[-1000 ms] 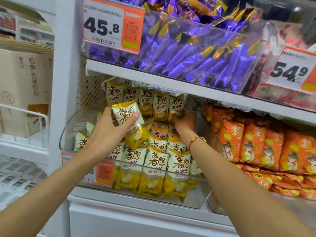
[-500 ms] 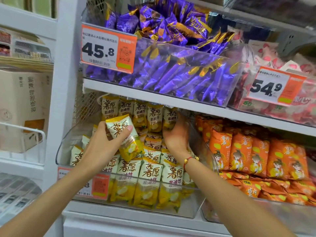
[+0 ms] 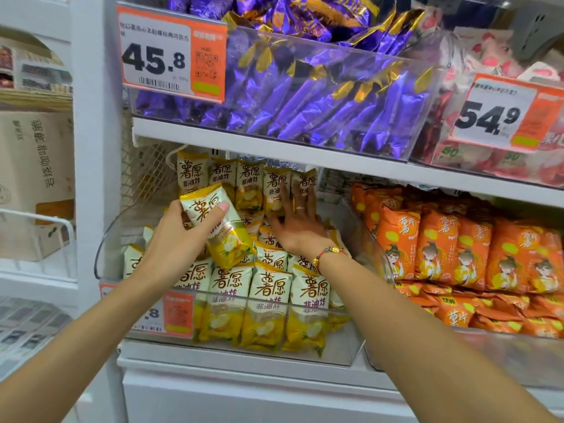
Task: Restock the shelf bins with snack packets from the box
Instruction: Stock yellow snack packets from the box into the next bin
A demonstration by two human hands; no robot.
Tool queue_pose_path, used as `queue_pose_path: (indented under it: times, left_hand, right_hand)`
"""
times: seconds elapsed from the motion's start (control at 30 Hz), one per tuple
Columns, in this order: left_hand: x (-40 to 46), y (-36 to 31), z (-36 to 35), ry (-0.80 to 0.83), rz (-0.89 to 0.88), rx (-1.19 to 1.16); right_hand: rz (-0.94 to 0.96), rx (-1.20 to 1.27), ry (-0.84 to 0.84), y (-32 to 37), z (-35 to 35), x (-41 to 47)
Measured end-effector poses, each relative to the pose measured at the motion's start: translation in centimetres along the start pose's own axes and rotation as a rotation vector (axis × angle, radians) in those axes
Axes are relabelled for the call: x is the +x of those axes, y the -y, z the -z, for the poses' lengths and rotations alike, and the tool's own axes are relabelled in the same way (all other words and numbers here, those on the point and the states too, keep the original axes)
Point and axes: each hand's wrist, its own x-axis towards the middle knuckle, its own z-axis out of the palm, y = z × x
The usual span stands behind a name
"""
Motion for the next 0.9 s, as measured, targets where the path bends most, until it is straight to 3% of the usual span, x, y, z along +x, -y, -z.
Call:
queue_pose_path:
  times: [0.13,0.33,0.53,0.9]
  left_hand:
    - [-0.2,-0.5,0.2,0.027,0.007,-0.106]
    - [-0.9,-1.2,2.9,0.009,0.027,-0.149]
    - [-2.3,-0.3,5.0,0.061,0.073,-0.117]
    - [-2.0,0.8,5.2,0.069,0.066,-0.083]
  right_hand:
    - [-0.02,-0.012,0.021,0.6,1.0,-0.2]
    - [0.122,-0.169,-0.194,3.3,1.0,-1.4]
    - [0.283,-0.173,-0.109,8.4,0.1,0.6]
    - [0.228,-0.172,0.053,9.7,-2.3,3.2]
